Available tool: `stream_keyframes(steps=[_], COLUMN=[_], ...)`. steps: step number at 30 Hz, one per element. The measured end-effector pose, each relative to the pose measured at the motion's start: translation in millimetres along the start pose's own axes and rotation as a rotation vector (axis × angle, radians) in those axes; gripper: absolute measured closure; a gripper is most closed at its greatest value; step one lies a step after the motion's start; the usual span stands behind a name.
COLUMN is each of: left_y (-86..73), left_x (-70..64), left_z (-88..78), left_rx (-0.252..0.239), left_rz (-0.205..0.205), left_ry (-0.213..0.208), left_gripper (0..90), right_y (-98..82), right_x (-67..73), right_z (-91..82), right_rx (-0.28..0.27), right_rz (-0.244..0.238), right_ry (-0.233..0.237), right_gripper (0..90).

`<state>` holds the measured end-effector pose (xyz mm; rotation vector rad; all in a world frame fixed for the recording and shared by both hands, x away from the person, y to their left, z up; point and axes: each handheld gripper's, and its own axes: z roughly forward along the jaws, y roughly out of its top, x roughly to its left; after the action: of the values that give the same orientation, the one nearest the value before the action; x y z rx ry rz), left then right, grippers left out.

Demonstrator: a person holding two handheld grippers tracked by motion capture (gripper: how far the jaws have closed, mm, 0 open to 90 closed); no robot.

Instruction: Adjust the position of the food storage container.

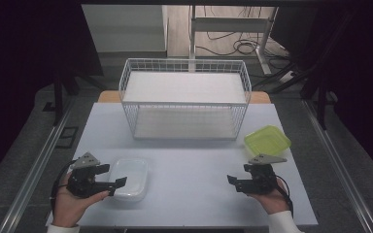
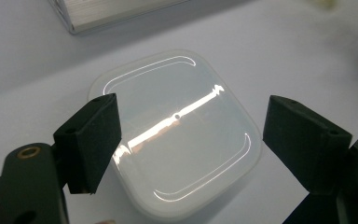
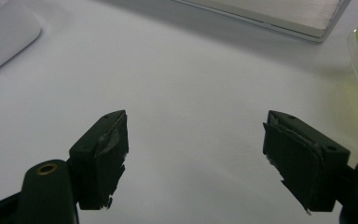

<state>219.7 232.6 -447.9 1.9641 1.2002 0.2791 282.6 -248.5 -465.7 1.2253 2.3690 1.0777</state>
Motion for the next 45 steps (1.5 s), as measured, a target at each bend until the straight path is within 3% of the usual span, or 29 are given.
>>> stream_keyframes(steps=[21, 28, 32, 37, 39, 45], left_y=[2.7, 5.3, 6.1, 2.7, -0.6, -3.0], left_x=[7.2, 8.0, 7.6, 10.3, 12.4, 14.8], left_z=[0.1, -4.0, -2.9, -2.1, -2.7, -6.8], left_rx=[0.014, 0.002, 0.008, 0.023, 0.028, 0.023], left_rz=[0.030, 0.026, 0.027, 0.024, 0.014, 0.004], left_ry=[-0.010, -0.013, -0.009, -0.002, 0.008, 0.026], left_gripper=[18.3, 18.2, 18.1, 18.1, 18.2, 18.3], right_y=[-0.3, 17.4, 36.9, 55.3, 66.9, 79.9], right_x=[-3.5, -7.7, -13.9, -38.5, -65.7, -116.0], right_z=[-3.2, -2.1, -5.3, -8.3, -9.2, -2.8], right_rx=[0.035, 0.028, 0.048, 0.089, 0.106, 0.168], right_rz=[-0.002, -0.007, -0.012, 0.017, 0.047, 0.086], right_ry=[-0.012, -0.027, -0.077, -0.113, -0.151, -0.190], right_gripper=[30.0, 43.7, 51.9, 59.7, 69.6, 86.3])
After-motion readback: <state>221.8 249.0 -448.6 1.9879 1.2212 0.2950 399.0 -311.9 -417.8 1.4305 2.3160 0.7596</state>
